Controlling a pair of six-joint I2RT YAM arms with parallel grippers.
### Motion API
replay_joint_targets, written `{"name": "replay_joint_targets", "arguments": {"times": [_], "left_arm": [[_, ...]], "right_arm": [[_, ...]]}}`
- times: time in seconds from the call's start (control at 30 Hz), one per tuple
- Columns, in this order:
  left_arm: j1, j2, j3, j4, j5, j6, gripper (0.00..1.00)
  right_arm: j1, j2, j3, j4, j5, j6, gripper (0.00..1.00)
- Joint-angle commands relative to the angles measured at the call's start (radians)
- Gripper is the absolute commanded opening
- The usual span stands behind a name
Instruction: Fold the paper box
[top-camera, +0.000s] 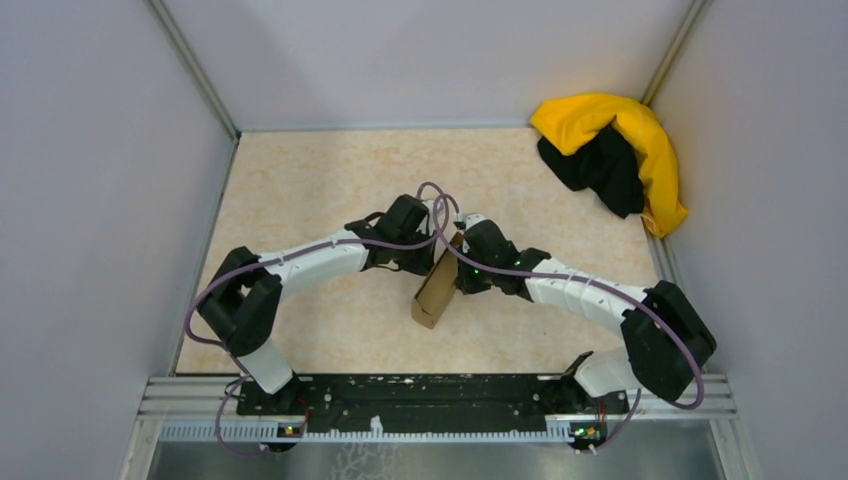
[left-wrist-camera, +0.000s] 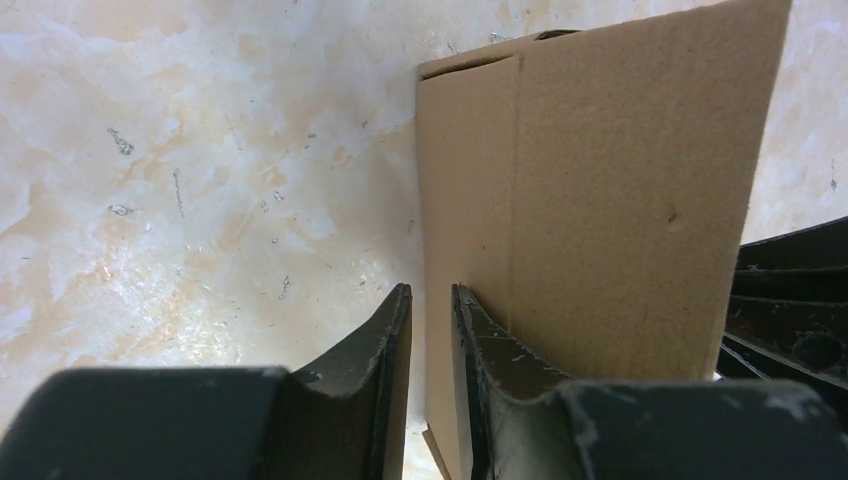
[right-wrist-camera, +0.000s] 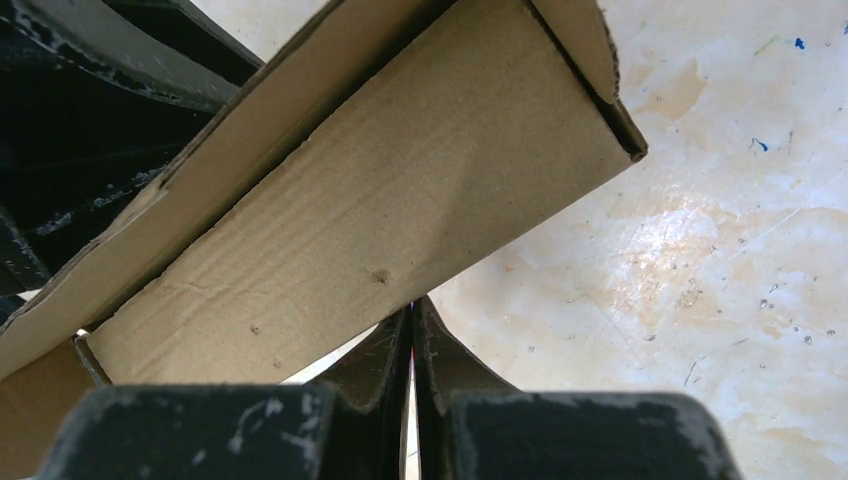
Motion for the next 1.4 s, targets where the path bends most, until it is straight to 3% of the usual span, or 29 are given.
{"name": "replay_joint_targets", "arguments": {"times": [0.0,0.1,0.3,0.5,0.73,0.83,0.97,1.23,1.37], "left_arm": [[-0.024,0.017,0.032,0.0,0.021,0.006,0.27],[-0.024,0.013,0.031,-0.009,0.01,0.012,0.27],[-0.023,0.021,0.027,-0.008,-0.005,0.023,0.28],[-0.021,0.024,0.035,-0.011,-0.01,0.032,0.28],[-0.019,0.034,0.049,-0.025,-0.014,0.047,0.28],[-0.018,0.04,0.056,-0.033,-0.011,0.051,0.27],[-0.017,0.04,0.065,-0.044,-0.012,0.058,0.28],[0.006,-0.002,0.053,-0.054,-0.004,0.06,0.28],[0.024,-0.004,0.048,-0.039,0.025,0.067,0.28]], "right_arm": [[0.014,-0.024,0.058,0.052,-0.003,0.004,0.0],[0.014,-0.093,0.043,0.016,0.021,-0.004,0.0],[-0.007,-0.242,0.058,-0.094,0.107,-0.085,0.14],[-0.115,-0.314,0.028,-0.026,0.083,-0.297,0.22],[-0.177,-0.251,0.012,0.162,0.03,-0.492,0.21],[-0.18,-0.196,0.033,0.194,-0.014,-0.564,0.12],[-0.18,-0.158,0.047,0.208,-0.055,-0.643,0.12],[-0.175,-0.259,0.107,0.047,-0.116,-0.538,0.2],[-0.066,-0.342,0.092,-0.051,-0.176,-0.548,0.2]]}}
